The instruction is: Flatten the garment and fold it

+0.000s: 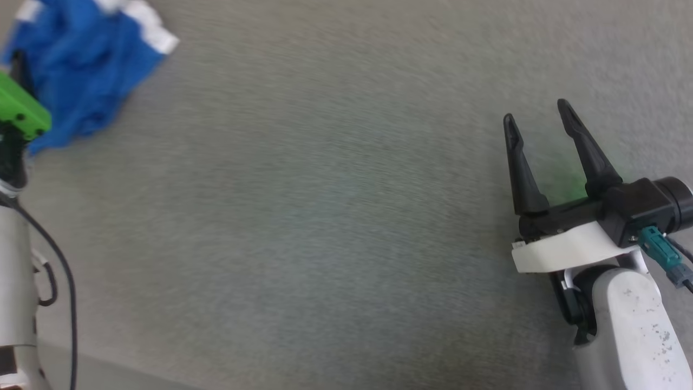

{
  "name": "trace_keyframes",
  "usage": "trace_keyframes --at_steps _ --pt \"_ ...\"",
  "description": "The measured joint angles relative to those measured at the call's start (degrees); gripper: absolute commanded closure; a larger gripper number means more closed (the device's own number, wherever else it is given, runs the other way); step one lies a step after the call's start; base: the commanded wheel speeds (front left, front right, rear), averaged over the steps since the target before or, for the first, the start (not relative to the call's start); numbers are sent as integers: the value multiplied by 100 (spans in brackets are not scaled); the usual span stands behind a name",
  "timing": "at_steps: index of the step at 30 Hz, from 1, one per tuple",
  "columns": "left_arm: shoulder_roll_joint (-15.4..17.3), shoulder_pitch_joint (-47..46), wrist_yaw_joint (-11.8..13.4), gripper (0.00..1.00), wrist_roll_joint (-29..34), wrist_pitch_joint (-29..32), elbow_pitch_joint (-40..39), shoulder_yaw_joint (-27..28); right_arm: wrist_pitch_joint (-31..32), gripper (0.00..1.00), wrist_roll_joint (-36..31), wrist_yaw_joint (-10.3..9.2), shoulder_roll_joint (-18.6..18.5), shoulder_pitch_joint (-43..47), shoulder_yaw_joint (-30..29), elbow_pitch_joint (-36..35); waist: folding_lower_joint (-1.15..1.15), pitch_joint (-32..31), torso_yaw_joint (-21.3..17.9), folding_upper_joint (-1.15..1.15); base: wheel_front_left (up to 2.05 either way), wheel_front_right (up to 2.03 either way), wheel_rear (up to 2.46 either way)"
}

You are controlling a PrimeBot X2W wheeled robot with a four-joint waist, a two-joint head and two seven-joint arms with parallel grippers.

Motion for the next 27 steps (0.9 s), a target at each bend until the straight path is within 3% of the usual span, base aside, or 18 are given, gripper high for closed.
trace_keyframes --at_steps 11,12,14,15,17,27 --pt "178 192 567 0 -324 736 -8 411 -219 0 43 7 140 -240 296 -143 -2 830 -831 0 0 0 0" --pt "218 214 604 39 -358 815 -62 452 -236 0 47 7 155 -265 315 -140 -2 860 -891 0 0 0 0" --pt "270 258 635 96 -428 944 -160 515 -278 0 48 8 175 -289 349 -102 -2 874 -977 0 0 0 0" --pt "304 310 635 100 -424 947 -234 526 -290 0 48 8 177 -303 363 -63 -2 847 -1003 0 0 0 0" --pt "357 437 614 100 -337 792 -348 487 -310 0 102 7 174 -327 364 65 -2 771 -1044 0 0 0 0" --pt "809 673 36 100 808 -1736 -898 -70 -449 0 554 3 21 80 187 932 -1 -143 -1173 0 0 0 0"
